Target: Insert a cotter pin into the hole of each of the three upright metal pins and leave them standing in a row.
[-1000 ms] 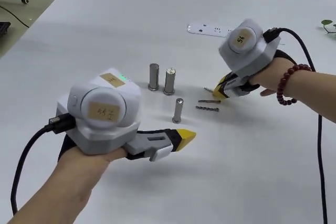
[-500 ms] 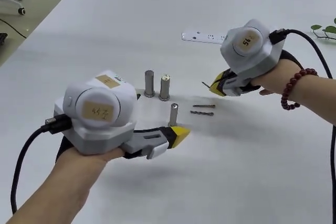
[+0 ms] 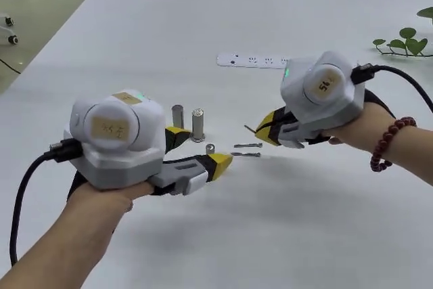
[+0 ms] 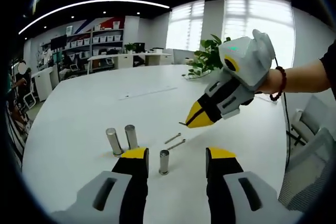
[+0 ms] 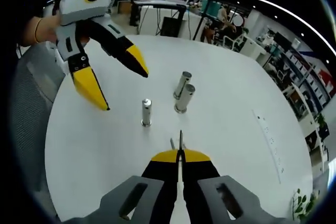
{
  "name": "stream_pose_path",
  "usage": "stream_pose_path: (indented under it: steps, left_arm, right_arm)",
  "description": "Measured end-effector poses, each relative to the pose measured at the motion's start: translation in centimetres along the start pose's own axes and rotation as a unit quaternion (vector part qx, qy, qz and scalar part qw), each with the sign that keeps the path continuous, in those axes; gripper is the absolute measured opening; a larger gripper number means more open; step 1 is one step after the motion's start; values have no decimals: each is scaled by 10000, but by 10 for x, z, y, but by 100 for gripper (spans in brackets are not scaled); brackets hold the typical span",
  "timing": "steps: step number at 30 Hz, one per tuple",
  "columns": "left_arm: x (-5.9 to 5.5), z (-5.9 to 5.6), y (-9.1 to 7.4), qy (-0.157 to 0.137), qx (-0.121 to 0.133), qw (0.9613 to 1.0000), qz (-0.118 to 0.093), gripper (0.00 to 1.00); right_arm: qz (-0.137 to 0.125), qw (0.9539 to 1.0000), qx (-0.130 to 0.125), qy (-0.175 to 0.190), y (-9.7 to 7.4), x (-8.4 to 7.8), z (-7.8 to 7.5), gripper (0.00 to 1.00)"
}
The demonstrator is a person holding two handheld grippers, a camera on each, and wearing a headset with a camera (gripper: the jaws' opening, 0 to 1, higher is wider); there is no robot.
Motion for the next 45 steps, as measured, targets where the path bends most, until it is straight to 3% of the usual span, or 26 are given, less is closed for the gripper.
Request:
stream_pose_path:
  steps: [6, 12, 20, 29, 37, 45]
  left_arm:
    - [0, -3, 3, -313, -162, 9993, 99, 30]
    - [0, -6, 2, -657, -267, 9974, 148, 27]
    - [-2, -9, 0, -1112, -437, 9925, 250, 22]
    - [0, -15, 1, -1432, -589, 9877, 203, 12]
    - [0, -20, 1, -1510, -726, 9856, 214, 5]
    - [-1, -21, 1, -1575, -723, 9846, 234, 1]
  right_arm:
    - [-142, 9997, 96, -173, -8, 7, 17, 0]
    - [-300, 9985, 177, -413, -16, 15, 29, 0]
    - [-487, 9948, 278, -852, -21, 23, 43, 0]
    - [-565, 9894, 322, -1302, -23, 26, 52, 0]
    - [-580, 9845, 361, -1615, -24, 30, 59, 0]
    - [-667, 9847, 384, -1561, -24, 33, 60, 0]
Point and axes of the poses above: the centre of the closed fingertips' face, and the gripper's own axes: y roughly forward along the fingers, z roughly to its left, x roughly out of its top, the point moved 9 cm from there along -y, roughly backward along the fingers, and after that the axes turned 4 degrees about -z, right-handed, at the moved point
